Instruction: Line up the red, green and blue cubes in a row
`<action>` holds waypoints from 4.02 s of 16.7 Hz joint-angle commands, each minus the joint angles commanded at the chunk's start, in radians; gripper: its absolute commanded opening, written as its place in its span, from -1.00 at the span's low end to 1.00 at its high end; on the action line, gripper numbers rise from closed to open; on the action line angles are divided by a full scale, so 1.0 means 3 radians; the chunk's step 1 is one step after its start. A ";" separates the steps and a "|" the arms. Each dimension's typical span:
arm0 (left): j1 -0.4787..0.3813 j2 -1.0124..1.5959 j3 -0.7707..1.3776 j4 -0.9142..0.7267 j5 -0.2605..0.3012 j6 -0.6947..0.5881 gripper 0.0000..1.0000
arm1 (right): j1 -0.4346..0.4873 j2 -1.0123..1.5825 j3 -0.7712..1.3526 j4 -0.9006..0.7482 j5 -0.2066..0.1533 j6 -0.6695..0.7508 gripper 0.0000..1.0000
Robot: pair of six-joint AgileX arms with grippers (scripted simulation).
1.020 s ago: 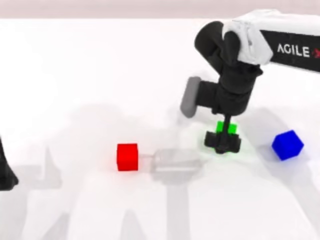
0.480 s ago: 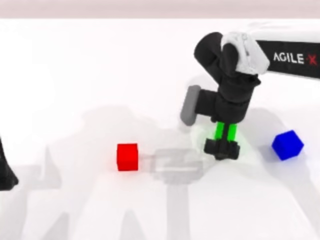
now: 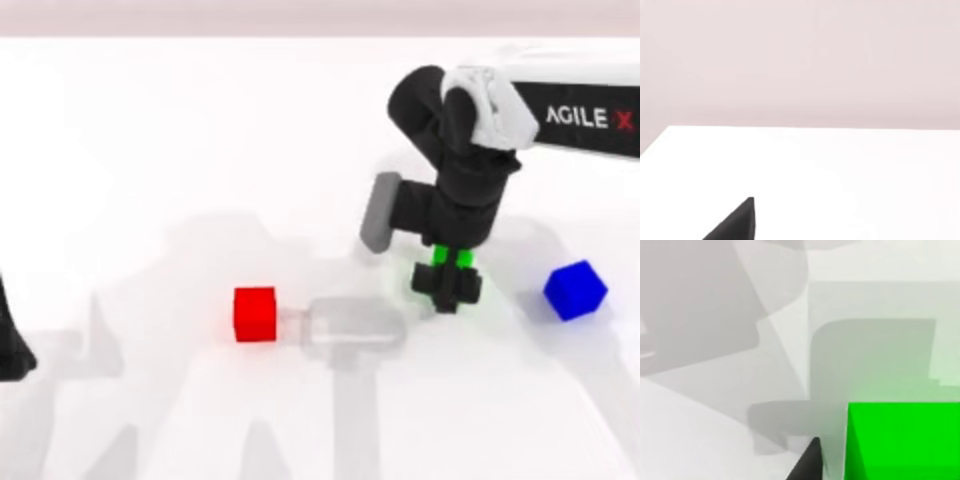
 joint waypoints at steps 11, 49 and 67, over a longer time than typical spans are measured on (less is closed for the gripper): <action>0.0000 0.0000 0.0000 0.0000 0.0000 0.0000 1.00 | 0.0000 0.0000 0.0000 0.0000 0.0000 0.0000 -1.00; 0.0000 0.0000 0.0000 0.0000 0.0000 0.0000 1.00 | 0.0880 0.0151 0.0676 -0.0514 -0.0021 -0.0015 -1.00; 0.0000 0.0000 0.0000 0.0000 0.0000 0.0000 1.00 | 0.0881 0.0158 0.0639 -0.0474 -0.0019 -0.0016 0.96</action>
